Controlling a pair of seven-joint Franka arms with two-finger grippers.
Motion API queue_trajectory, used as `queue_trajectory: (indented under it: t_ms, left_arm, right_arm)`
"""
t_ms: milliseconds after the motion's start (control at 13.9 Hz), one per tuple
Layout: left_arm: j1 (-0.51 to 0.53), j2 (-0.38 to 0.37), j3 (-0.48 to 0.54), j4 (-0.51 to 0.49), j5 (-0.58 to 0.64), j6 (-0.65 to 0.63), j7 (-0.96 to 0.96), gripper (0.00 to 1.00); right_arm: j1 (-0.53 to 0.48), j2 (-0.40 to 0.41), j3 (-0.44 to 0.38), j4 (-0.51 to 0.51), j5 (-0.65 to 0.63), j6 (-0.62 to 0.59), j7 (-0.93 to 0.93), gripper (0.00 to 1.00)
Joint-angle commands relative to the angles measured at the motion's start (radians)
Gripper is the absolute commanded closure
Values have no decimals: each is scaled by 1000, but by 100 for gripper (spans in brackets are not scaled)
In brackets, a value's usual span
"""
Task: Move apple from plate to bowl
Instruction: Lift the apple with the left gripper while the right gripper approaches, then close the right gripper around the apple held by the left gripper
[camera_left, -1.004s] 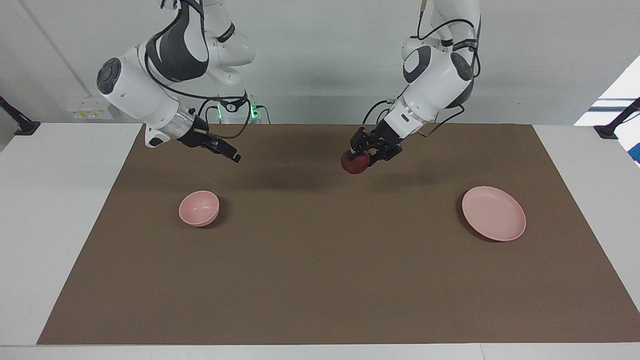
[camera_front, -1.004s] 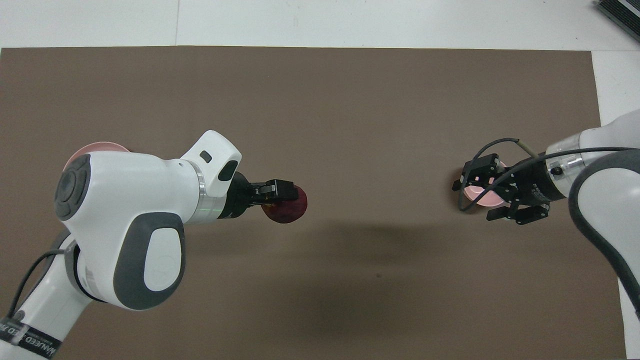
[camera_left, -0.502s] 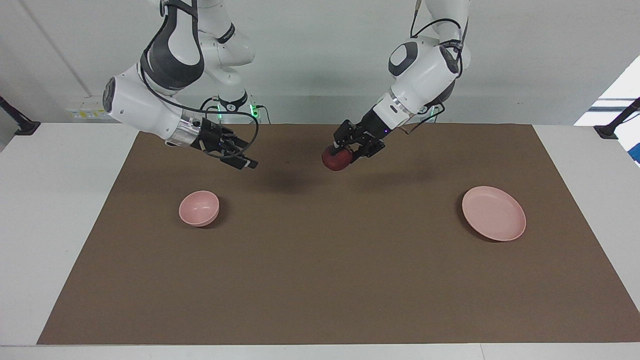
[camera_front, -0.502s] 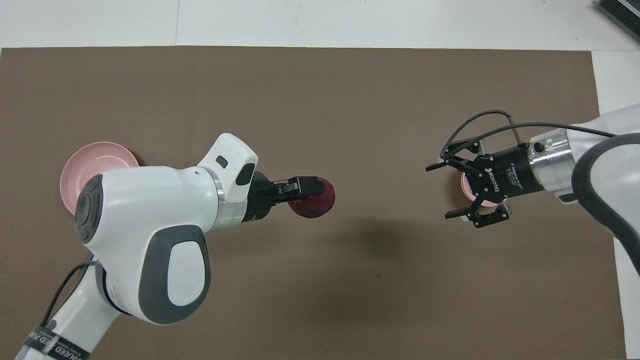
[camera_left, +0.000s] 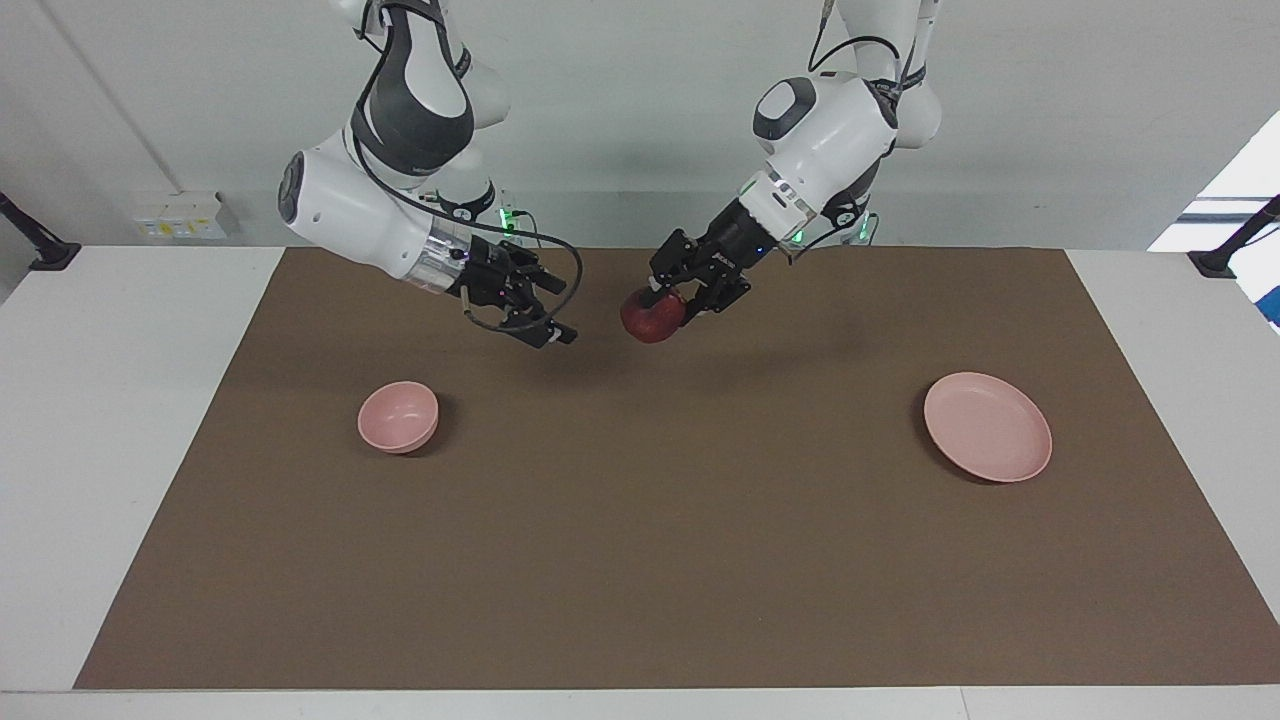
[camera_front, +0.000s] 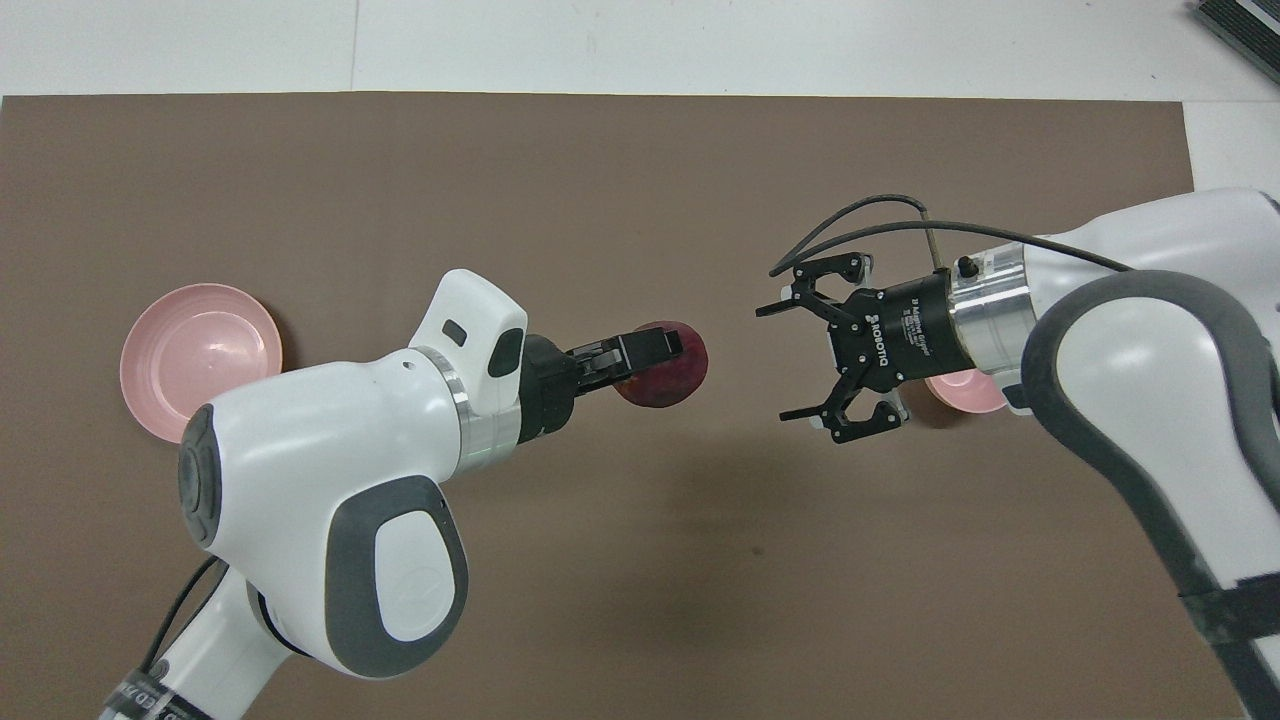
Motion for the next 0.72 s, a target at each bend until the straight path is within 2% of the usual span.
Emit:
queue_trajectory:
  t_ms: [0, 287, 645]
  left_arm:
    - [-8, 2, -16, 5, -48, 55, -9, 100]
    - [-8, 6, -24, 7, -53, 93, -9, 100]
    - [-8, 6, -41, 5, -67, 115, -11, 100]
  right_arm:
    - [4, 22, 2, 34, 46, 18, 46, 0]
    - [62, 29, 5, 33, 60, 52, 57, 0]
    - [87, 30, 11, 36, 75, 104, 94, 0]
